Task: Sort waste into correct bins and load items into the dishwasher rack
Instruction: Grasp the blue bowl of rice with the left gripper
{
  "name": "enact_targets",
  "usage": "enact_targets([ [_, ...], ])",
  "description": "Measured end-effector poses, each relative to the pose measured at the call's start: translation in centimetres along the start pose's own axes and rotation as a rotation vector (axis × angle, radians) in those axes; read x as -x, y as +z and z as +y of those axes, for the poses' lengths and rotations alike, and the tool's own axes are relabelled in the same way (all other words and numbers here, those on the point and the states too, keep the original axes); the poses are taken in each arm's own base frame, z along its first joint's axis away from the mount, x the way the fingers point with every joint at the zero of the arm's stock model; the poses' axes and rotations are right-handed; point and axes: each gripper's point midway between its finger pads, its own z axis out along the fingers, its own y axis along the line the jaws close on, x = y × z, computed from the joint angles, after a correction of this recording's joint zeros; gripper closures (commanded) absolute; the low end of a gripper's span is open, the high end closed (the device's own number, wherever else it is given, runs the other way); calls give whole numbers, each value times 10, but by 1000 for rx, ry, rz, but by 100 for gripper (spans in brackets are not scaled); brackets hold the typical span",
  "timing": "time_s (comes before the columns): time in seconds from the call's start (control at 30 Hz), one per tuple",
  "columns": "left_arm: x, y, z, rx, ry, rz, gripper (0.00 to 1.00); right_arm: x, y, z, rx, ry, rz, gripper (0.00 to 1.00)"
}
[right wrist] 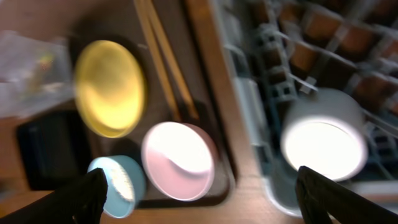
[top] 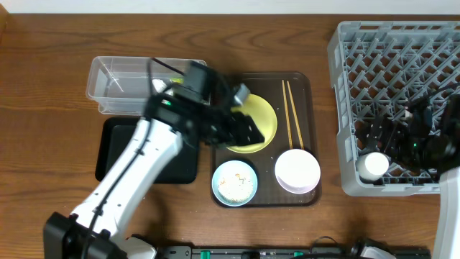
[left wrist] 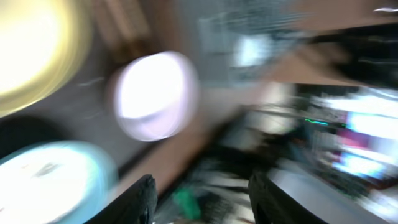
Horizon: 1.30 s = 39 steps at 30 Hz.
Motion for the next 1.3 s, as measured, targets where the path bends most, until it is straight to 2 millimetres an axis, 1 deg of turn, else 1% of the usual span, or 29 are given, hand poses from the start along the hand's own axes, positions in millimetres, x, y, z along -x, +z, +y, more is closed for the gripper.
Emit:
enact_targets([
  [0.07, -10, 15, 19, 208, 19, -6, 49, -1, -6, 10, 40, -19, -23, 5],
  [0.2, -25, 34, 41, 481, 73, -37, 50, -3, -13, 19, 78, -38, -46, 5],
  [0.33, -32, 48, 66, 639, 26, -55, 61, -7, -16, 23, 92, -42, -44, 5],
  [0.4, -33, 54, 78, 689, -8, -52, 63, -8, -16, 23, 95, -41, -40, 5],
  [0.47, -34, 65, 85, 710, -32, -40, 63, -8, -16, 23, 96, -42, -40, 5],
  [0.57, -37, 88, 86, 699, -33, -16, 63, -8, -16, 24, 98, -41, -39, 5],
  [0.67, -49, 112, 87, 697, -16, 39, 63, -8, -16, 24, 99, -42, -39, 5],
  [0.7, -54, 118, 89, 703, -14, 61, 66, -8, -16, 24, 99, -42, -39, 5],
  [0.8, -60, 125, 95, 716, -29, 89, 81, -8, -16, 24, 99, -42, -39, 5],
  [0.87, -61, 127, 99, 723, -42, 95, 94, -8, -16, 24, 99, -42, -39, 5],
  [1.1, -62, 124, 99, 727, -41, 99, 94, -8, -16, 24, 99, -41, -39, 5],
  [1.17, -63, 121, 99, 732, -37, 107, 94, -8, -16, 24, 99, -41, -39, 5],
  [1.3, -57, 107, 91, 710, -26, 79, 94, -8, -16, 24, 99, -41, -39, 5],
])
